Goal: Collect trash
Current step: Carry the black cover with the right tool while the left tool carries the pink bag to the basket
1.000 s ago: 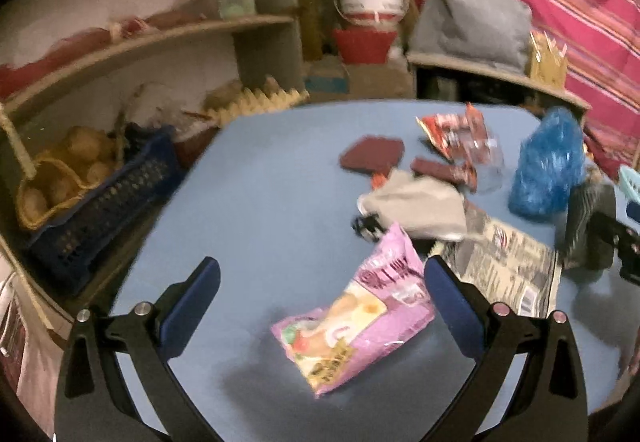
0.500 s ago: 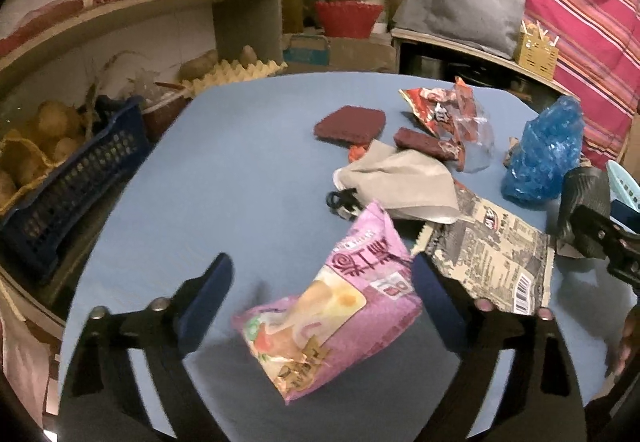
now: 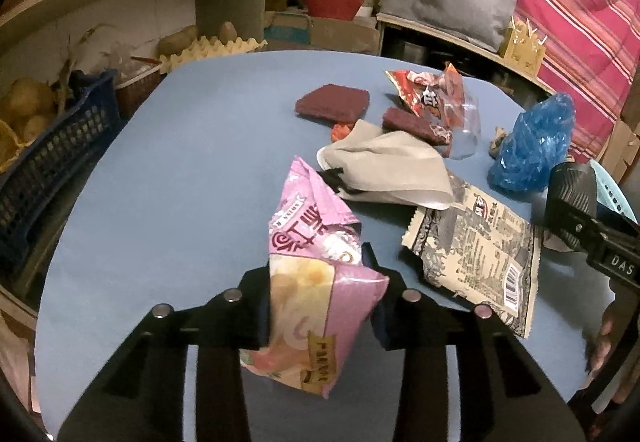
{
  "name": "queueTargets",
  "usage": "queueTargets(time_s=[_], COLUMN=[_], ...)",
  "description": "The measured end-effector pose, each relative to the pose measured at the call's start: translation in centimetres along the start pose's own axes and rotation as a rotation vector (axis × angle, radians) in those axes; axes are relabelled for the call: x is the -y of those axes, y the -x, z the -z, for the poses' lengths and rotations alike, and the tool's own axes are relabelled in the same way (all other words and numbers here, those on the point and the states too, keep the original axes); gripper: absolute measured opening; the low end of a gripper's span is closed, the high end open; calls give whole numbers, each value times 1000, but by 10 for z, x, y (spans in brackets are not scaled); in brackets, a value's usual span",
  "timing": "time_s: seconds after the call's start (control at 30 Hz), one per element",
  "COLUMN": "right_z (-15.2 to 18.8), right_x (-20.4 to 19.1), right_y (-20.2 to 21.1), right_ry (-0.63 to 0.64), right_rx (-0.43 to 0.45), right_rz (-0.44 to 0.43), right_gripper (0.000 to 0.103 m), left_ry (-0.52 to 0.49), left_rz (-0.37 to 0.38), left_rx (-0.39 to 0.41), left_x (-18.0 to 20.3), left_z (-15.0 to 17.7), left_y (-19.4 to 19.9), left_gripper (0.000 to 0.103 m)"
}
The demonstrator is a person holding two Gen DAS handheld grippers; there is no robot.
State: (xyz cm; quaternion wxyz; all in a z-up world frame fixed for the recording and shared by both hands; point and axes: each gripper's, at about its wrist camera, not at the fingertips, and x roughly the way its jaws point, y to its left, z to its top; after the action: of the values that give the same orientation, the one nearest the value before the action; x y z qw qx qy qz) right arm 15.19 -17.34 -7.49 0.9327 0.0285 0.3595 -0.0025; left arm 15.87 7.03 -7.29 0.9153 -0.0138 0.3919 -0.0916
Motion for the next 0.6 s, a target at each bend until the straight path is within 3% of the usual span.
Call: queueTargets(time_s=[0.07, 0.33, 0.6], right_z=[-1, -1, -2], right_x=[0, 9, 32], right_y=[0, 7, 31], right_ry=[4, 6, 16], right_rx=[-6, 18, 87], right_rz=[-13, -33, 13], right_gripper=[82, 82, 82], left_ry=[4, 5, -10], left_rz=[2, -16, -56], left_rx=[4, 40, 100], left_x=[-2, 0, 13], left_z=[-1, -5, -9], left_y=[1, 10, 28], left_gripper=[36, 32, 32])
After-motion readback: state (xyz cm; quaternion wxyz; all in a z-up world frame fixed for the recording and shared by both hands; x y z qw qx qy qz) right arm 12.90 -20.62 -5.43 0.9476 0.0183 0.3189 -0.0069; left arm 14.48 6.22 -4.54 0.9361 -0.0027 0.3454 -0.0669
